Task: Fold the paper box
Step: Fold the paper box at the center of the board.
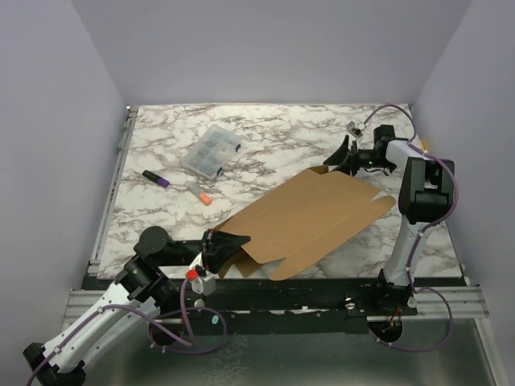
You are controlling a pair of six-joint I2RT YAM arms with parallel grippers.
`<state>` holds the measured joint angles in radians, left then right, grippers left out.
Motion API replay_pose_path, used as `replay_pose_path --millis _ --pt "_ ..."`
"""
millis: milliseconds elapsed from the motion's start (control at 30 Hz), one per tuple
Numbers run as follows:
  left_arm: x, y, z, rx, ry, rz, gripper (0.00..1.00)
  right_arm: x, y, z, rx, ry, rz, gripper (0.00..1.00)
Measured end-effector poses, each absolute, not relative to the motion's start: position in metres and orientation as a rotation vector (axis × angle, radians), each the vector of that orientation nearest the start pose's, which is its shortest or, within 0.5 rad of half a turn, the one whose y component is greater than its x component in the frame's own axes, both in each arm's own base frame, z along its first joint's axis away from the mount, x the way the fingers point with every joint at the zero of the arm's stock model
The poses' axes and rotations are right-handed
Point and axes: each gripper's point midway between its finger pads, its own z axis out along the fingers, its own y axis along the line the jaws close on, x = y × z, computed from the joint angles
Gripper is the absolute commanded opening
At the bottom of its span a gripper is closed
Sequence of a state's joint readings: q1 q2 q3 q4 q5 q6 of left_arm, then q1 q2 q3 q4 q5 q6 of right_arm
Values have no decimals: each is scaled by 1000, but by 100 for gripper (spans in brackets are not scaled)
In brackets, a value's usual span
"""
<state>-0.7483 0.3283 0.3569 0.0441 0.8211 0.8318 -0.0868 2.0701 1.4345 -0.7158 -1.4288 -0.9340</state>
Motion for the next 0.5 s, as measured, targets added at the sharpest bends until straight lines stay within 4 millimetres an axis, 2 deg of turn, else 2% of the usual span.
replay_pose_path --millis 500 --pt "102 -240 244 1518 515 -511 0 374 143 104 -935 1701 1402 100"
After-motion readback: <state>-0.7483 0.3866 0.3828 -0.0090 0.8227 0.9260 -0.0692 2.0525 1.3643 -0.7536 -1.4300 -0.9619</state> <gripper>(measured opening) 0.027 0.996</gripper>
